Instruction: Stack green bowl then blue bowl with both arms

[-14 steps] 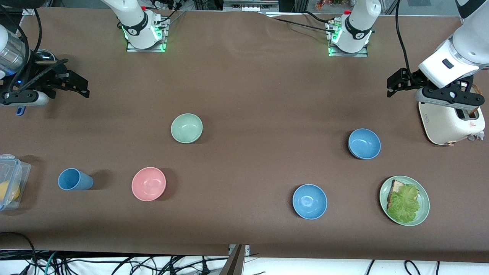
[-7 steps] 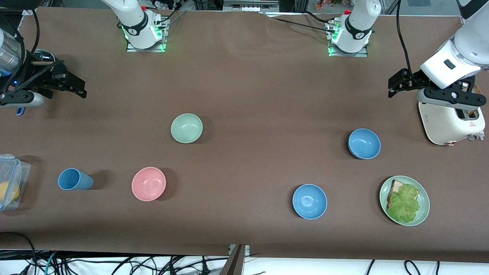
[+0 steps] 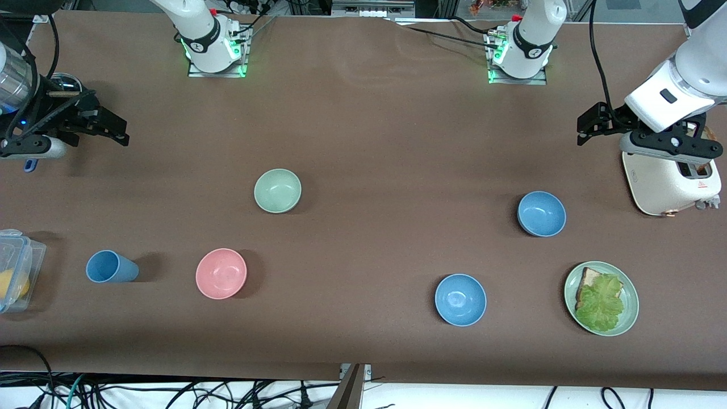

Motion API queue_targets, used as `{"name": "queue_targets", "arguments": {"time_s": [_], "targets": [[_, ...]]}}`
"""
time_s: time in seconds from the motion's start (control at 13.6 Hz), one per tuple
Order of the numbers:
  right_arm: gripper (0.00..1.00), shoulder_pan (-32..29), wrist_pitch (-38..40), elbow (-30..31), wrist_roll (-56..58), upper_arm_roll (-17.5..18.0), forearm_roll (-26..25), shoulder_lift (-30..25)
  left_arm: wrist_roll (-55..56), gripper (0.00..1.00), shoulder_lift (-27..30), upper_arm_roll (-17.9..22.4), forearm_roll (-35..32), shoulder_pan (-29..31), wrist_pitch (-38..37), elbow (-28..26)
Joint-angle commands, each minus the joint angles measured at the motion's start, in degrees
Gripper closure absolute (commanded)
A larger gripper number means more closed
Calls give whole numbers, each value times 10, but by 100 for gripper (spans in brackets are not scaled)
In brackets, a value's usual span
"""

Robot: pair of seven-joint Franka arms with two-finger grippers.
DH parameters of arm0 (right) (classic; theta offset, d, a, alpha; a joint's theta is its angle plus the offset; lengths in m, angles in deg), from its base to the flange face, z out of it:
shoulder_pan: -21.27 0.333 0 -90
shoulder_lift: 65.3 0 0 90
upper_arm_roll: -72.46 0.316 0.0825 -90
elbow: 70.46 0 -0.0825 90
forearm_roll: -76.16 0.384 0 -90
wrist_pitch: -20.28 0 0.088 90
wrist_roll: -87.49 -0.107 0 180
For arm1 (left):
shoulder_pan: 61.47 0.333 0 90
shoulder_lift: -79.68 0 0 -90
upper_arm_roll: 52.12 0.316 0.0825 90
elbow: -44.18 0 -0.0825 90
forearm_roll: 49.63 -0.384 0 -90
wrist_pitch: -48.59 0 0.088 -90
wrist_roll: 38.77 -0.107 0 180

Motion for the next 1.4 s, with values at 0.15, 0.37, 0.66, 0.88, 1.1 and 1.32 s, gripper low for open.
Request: {"name": "queue_targets", "arguments": {"time_s": [0.15,0.37,0.66,0.88,1.1,1.32], "targets": [[0,-3,-6,3,8,7,4,-5,5,0,-5,0,-15,0,-11,15],[0,-3,-5,3,8,6,5,-5,6,0,-7,1,-15,1,-9,16],[0,-3,-3,3,4,6,6,-5,6,0,-10,1,-15,3,-5,17],[0,-3,-2,3,4,6,6,-5,6,0,-19,1,-15,12,-2,22],[0,-3,-2,3,9,6,15,-4,6,0,-19,1,-15,19,-5,22],[0,-3,-4,3,9,6,16,-4,6,0,-25,0,-14,19,-3,25]]}}
